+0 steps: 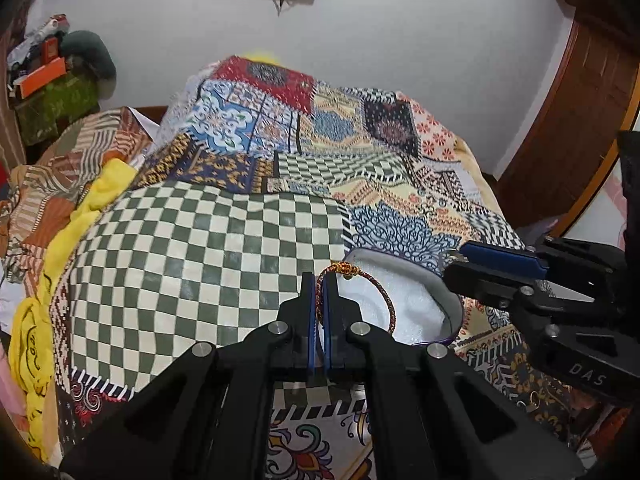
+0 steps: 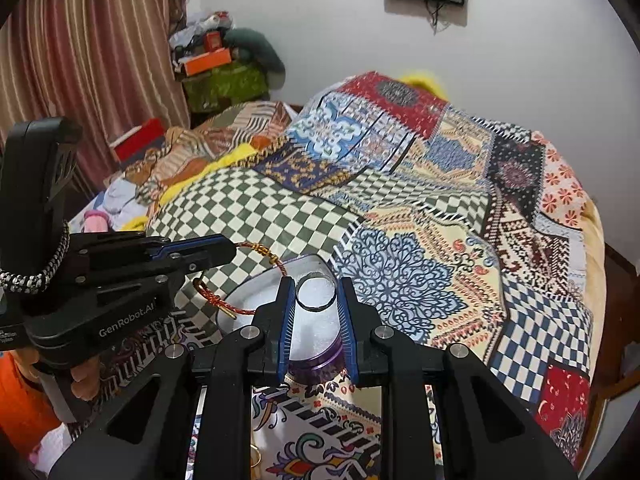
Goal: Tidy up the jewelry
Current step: 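Carry the bracelet in left tool and ring in right tool over the purple tin, then open left tool to drop the bracelet into the tin while right tool drops the ring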
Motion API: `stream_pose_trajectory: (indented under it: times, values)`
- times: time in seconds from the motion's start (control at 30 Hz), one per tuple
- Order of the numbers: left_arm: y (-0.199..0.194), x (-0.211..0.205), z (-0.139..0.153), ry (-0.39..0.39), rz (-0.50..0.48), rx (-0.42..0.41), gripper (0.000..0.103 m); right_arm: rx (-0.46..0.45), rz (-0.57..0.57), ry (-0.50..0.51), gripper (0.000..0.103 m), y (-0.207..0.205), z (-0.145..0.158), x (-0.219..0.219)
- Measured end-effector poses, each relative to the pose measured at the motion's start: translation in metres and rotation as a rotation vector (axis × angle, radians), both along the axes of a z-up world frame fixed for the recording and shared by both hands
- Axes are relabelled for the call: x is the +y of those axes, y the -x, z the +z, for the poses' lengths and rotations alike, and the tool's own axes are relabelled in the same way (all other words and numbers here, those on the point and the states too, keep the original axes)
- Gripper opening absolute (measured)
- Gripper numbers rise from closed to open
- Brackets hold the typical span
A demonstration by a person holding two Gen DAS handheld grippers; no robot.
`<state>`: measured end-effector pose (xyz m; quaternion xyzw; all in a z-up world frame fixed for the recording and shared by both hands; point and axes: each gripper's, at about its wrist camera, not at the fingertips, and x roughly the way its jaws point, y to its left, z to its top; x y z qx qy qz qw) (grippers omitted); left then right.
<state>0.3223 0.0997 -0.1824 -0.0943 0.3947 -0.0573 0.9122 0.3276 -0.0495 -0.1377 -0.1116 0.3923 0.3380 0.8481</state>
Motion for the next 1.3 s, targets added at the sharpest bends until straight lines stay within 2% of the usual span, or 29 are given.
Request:
stream_pose_trajectory:
  times: [0.1,0.33,0.73,0.97,1.13,1.3]
  values:
    - [-0.003,-0.001,-0.004,-0.006,-0.011,0.017,0.001,0.021,0.021,0.028,0.019,-0.005,-0.006,0.005]
    - [-0.012,-0.005,-0.014,-0.003,-0.039,0.060,0.001,0.092,0.053,0.023,0.019,-0.012,-0.017,0.011]
    - [-0.007,-0.007,-0.009,-0.047,-0.051,0.055,0.001,0.072,0.050,0.088,0.019,-0.014,-0.026,0.020]
    - [0.005,0.003,-0.003,-0.055,-0.016,0.042,0.003,0.048,0.045,0.129,0.020,-0.012,-0.026,0.022]
    - [0.015,0.007,0.000,-0.060,0.001,0.043,0.009,0.013,0.050,0.162,0.031,-0.002,-0.022,0.025]
    - [0.030,0.007,0.006,-0.061,0.004,0.036,0.009,-0.023,0.034,0.167,0.032,0.007,-0.012,0.024]
